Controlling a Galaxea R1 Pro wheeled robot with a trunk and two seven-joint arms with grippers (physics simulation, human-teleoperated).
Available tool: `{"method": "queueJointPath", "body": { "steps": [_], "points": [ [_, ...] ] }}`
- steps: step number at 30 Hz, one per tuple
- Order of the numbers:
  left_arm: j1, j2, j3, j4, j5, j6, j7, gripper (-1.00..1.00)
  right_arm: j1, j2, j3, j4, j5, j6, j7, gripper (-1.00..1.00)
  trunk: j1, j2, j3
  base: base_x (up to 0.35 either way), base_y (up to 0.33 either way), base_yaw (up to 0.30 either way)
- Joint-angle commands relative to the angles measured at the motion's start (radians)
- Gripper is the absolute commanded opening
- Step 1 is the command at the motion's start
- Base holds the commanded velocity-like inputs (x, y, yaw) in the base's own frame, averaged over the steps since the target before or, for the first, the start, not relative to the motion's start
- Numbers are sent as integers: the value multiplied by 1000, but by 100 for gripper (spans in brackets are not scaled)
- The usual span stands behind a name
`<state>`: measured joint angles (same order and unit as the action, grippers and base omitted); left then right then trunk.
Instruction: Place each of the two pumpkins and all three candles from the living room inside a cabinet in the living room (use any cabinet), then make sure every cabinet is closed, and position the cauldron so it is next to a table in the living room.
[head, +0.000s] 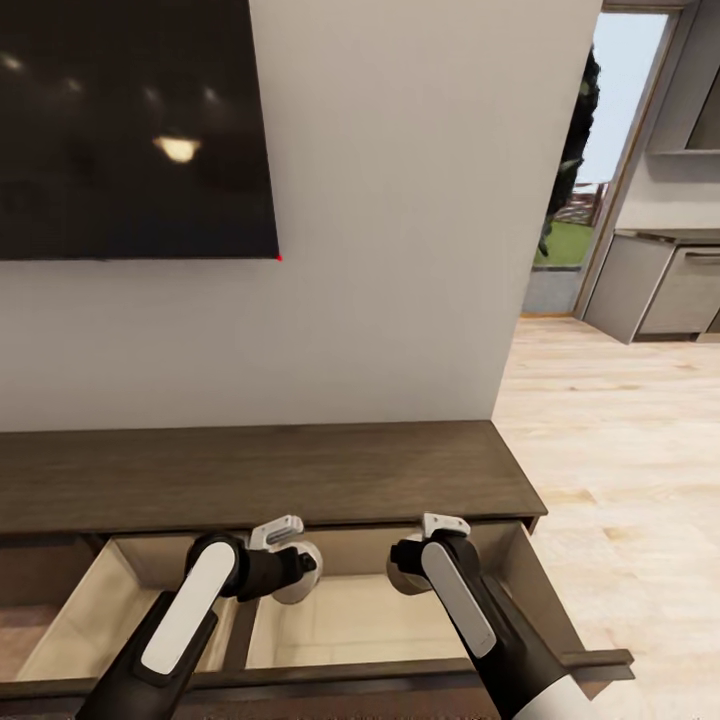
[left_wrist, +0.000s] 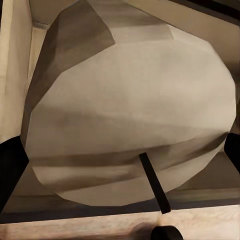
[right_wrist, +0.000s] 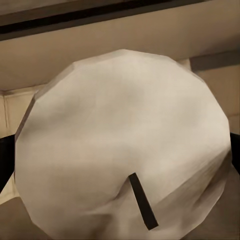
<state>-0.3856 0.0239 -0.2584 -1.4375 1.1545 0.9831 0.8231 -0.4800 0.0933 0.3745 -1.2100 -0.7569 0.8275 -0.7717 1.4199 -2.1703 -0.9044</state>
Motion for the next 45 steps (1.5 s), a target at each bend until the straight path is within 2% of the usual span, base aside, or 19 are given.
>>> {"method": "queueJointPath", "body": {
  "steps": [1, 5, 9, 13, 23, 27, 30, 45],
  "points": [
    [-1, 0, -2, 2, 12, -1, 9, -100, -1, 0, 1, -1, -9, 1, -11, -100, 4, -8, -4, 0, 0, 0],
    [-1, -13, -4, 7, 11, -1, 5, -100, -1, 0, 1, -1, -9, 1, -11, -100, 19, -36, -17, 0, 0, 0],
    [-2, -48, -7, 36, 6, -2, 4, -100, -1, 0, 1, -1, -9, 1, -11, -100, 34, -64, -29, 0, 0, 0],
    [-10, -66, -10, 72, -28, -3, 4, -100, -1, 0, 1, 0, -9, 1, -10, -100, 46, -85, -39, 0, 0, 0],
    [-12, -68, -12, 74, -37, -3, 4, -100, -1, 0, 1, 4, -8, 1, -9, -100, 46, -85, -39, 0, 0, 0],
    [-12, -68, -41, 76, -38, -3, 4, -100, -5, 0, 1, 8, -9, 1, -9, -100, 46, -85, -39, 0, 0, 0],
    [-12, -68, -46, 77, -38, -3, 4, -100, -14, 0, 2, 15, -9, 1, -9, -100, 46, -85, -39, 0, -28, 0],
    [-12, -67, -48, 77, -54, -3, 4, -100, -17, 0, 3, 20, -9, 1, -9, -100, 46, -85, -39, 53, -28, 0]
  ]
}}
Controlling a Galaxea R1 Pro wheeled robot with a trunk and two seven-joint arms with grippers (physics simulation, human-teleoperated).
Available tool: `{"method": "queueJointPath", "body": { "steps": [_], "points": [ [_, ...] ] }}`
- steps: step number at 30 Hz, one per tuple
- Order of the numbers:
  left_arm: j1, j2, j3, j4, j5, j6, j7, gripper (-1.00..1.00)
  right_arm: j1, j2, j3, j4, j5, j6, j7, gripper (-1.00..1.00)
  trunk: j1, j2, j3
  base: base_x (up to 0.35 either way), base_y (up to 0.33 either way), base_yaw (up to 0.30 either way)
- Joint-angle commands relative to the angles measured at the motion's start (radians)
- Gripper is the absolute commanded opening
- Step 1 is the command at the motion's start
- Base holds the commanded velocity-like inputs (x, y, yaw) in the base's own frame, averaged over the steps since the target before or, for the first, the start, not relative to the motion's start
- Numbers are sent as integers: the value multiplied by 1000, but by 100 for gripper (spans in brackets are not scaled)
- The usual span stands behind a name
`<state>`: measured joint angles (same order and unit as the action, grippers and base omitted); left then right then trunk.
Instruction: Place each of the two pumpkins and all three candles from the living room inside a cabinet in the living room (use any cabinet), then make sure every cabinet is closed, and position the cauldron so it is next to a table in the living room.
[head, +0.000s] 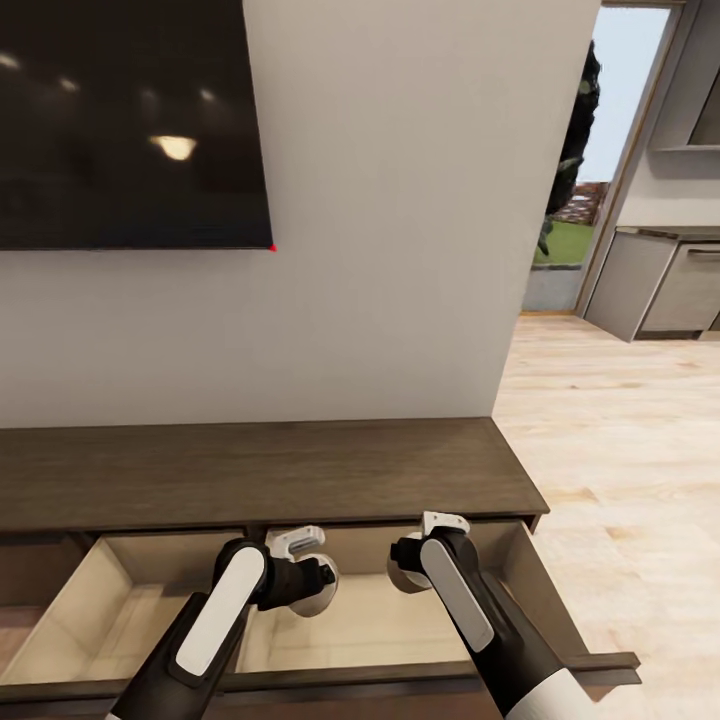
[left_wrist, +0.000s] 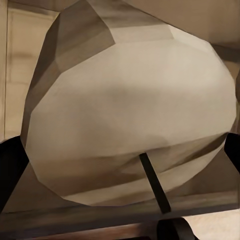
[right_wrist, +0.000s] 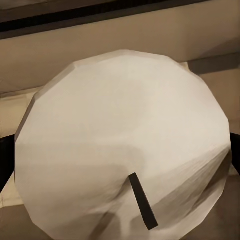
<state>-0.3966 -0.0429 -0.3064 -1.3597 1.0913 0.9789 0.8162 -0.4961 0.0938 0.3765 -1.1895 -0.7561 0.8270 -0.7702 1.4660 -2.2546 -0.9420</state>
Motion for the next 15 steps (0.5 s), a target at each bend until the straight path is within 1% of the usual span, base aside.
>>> {"method": "queueJointPath", "body": {
  "steps": [1, 3, 7, 13, 15],
  "points": [
    [-1, 0, 0, -1, 9, 1, 11, -100, -1, 0, 1, -1, -9, 1, -11, -100, 0, 0, -1, 20, -10, 0],
    [-1, 0, 0, -1, 9, 1, 11, -100, -1, 0, 1, -1, -9, 1, -11, -100, 0, 0, -1, 93, -5, 0],
    [-1, 0, 0, -1, 10, 1, 11, -100, -1, 0, 2, -1, -9, 1, -10, -100, 0, 0, -1, 177, -14, 0],
    [-1, 0, 0, -5, 10, 1, 11, -100, -1, 0, 2, -1, -9, 1, -9, -100, 0, 0, -1, 24, -3, 0],
    [-1, 0, 0, -3, 9, 1, 11, -100, -1, 0, 2, -1, -9, 1, -9, -100, 8, -14, -7, 3, 0, 0]
  ]
}}
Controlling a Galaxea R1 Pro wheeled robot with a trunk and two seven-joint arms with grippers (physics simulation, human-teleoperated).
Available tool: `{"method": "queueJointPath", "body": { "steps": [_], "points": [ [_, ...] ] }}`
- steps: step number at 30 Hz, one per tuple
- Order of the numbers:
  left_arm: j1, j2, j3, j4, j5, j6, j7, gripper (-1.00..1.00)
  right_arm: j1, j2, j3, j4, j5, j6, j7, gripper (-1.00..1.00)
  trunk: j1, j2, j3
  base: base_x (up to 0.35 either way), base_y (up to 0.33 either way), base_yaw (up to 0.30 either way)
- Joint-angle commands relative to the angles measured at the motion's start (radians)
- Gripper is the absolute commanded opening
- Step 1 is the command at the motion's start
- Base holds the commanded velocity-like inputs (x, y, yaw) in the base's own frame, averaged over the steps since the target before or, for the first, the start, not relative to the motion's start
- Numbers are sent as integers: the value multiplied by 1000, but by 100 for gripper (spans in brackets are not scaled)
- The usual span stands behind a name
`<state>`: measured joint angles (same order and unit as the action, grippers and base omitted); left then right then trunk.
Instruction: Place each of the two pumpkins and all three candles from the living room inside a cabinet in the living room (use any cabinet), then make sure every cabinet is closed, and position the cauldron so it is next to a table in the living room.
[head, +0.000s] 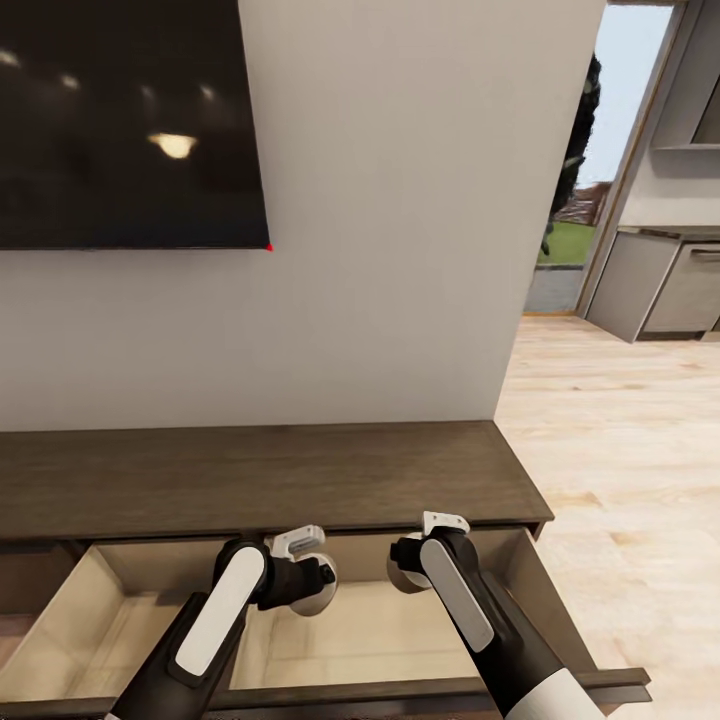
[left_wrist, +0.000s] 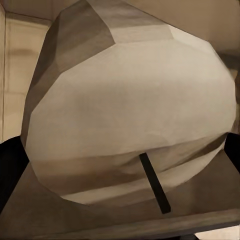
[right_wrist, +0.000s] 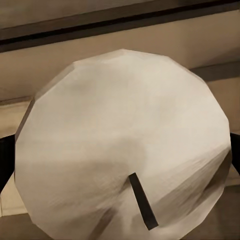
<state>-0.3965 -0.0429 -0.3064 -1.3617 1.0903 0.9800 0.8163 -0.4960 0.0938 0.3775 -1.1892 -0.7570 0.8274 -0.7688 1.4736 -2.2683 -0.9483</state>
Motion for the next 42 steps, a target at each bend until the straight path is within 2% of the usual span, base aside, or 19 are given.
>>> {"method": "queueJointPath", "body": {
  "steps": [1, 9, 13, 17, 18, 22, 25, 33, 42],
  "points": [
    [-1, 0, 0, 0, 10, 0, 10, -100, -1, 0, 1, -1, -8, 1, -11, -100, 4, -8, -4, 1, 0, 0],
    [-1, -1, 0, 2, 11, 0, 10, -100, -9, 0, 6, 25, -10, 2, -6, -100, 34, -64, -29, 0, 0, 0],
    [-1, -2, -1, 10, 12, -6, 10, -100, -37, 0, 49, 83, -13, 1, -5, -100, 50, -92, -42, 0, 0, 0],
    [-2, -9, -3, 25, 11, -31, 10, -100, -49, 0, 64, 122, -10, -36, 30, -100, 65, -120, -54, 0, 0, 0],
    [-2, -12, -3, 28, 5, -32, 10, -100, -51, 0, 65, 124, -10, -40, 38, -100, 69, -127, -57, 0, 0, 0],
    [-2, -34, -3, 48, -70, -38, 10, -100, -54, 0, 66, 130, -7, -47, 49, -100, 84, -155, -70, 0, 0, 0],
    [-2, -37, -3, 55, -92, -69, 9, -100, -55, 0, 66, 142, -5, -49, 52, -100, 96, -176, -79, 0, 0, 0],
    [-2, -37, -3, 56, -99, -85, 9, -100, -55, -1, 66, 148, -5, -77, 52, -100, 126, -232, -104, 0, 0, 0],
    [-2, -37, -3, 56, -98, -86, 8, -100, -55, 0, 66, 151, -5, -80, 52, -100, 130, -234, -139, 0, 0, 0]
  ]
}}
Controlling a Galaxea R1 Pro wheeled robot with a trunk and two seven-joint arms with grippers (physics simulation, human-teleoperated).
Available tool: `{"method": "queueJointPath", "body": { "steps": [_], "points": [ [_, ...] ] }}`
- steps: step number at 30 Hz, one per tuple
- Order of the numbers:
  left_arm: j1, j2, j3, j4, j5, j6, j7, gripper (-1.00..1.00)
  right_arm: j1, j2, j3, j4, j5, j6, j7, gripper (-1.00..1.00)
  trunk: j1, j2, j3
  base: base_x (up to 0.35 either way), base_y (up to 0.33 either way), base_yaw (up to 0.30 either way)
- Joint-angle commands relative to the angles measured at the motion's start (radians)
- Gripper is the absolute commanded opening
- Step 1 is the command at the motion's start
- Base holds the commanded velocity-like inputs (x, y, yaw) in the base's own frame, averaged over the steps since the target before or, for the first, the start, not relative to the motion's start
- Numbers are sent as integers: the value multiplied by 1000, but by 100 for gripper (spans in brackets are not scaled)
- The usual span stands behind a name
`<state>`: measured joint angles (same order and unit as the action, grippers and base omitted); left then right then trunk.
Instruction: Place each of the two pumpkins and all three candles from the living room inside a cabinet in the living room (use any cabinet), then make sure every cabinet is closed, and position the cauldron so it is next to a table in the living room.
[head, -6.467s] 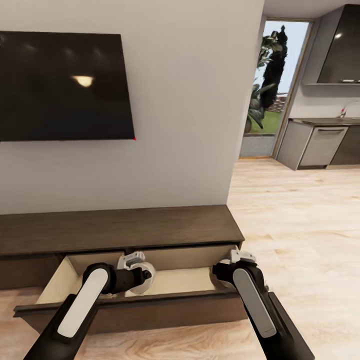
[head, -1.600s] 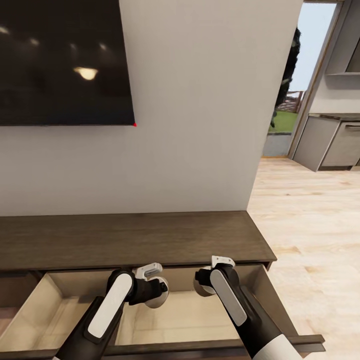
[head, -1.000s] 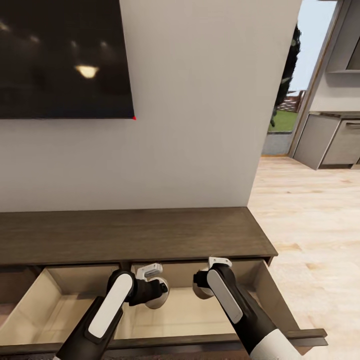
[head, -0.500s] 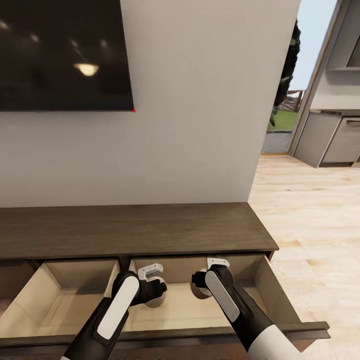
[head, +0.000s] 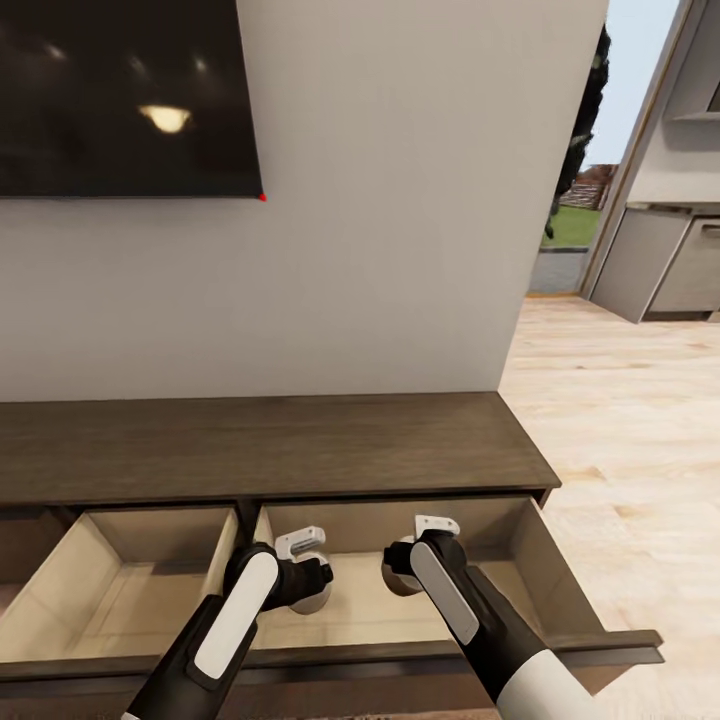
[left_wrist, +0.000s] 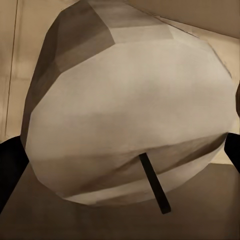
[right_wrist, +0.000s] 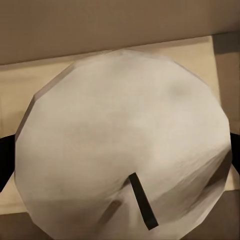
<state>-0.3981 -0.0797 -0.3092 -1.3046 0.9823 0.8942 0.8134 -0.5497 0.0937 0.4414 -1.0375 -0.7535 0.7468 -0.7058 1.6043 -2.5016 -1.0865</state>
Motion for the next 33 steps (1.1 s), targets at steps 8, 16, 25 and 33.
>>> {"method": "queueJointPath", "body": {
  "steps": [8, 16, 25, 33],
  "points": [
    [-1, 0, -1, -2, 11, 1, 10, -100, -1, 0, 2, -1, -9, 0, -11, -100, 3, -2, -32, 0, 0, 0],
    [-1, 0, -1, -2, 12, 2, 9, -100, -1, 0, 3, -2, -9, -17, -10, -100, 7, -4, -63, 0, 0, 0],
    [-1, 0, -1, -4, 12, 2, 9, -100, -42, 0, 70, 118, -8, -126, 48, -100, 10, -6, -90, 0, 0, 0],
    [-1, 1, -1, -9, 12, 3, 9, -100, -66, 0, 128, 190, -8, -214, 103, -100, 10, -6, -90, 0, 0, 0]
  ]
}}
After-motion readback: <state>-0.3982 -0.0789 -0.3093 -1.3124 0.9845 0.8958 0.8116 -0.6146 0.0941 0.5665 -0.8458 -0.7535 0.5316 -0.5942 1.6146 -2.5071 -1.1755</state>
